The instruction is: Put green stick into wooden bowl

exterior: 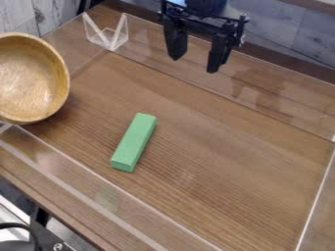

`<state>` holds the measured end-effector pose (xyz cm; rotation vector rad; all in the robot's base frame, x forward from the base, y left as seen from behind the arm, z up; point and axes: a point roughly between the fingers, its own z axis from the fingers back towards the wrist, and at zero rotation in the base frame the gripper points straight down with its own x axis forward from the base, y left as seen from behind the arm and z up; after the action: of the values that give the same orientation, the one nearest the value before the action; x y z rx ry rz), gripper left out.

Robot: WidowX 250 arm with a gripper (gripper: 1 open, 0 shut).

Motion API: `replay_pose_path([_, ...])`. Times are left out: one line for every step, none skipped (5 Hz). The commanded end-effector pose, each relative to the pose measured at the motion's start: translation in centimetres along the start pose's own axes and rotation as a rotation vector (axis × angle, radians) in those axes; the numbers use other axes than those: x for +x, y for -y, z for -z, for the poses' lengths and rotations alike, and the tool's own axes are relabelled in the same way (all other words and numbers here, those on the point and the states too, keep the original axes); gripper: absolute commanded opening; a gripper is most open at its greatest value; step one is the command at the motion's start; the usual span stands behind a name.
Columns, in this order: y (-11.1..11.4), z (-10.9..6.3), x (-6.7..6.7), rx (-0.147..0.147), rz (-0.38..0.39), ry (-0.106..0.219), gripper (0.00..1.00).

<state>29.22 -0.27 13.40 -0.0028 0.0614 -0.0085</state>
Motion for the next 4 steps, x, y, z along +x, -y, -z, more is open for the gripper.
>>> replay_pose_path([-0.2,0.8,-0.4,0.0,-0.004,-0.02,1.0])
replay_pose_path([-1.6,1.9,-2.7,0.007,-0.007,-0.025,1.0])
replay_pose_path([-3.4,2.4,-5.1,0.017,-0.002,-0.005,1.0])
replay_pose_path([-5.2,2.9,-6.2,0.025,0.005,0.009,1.0])
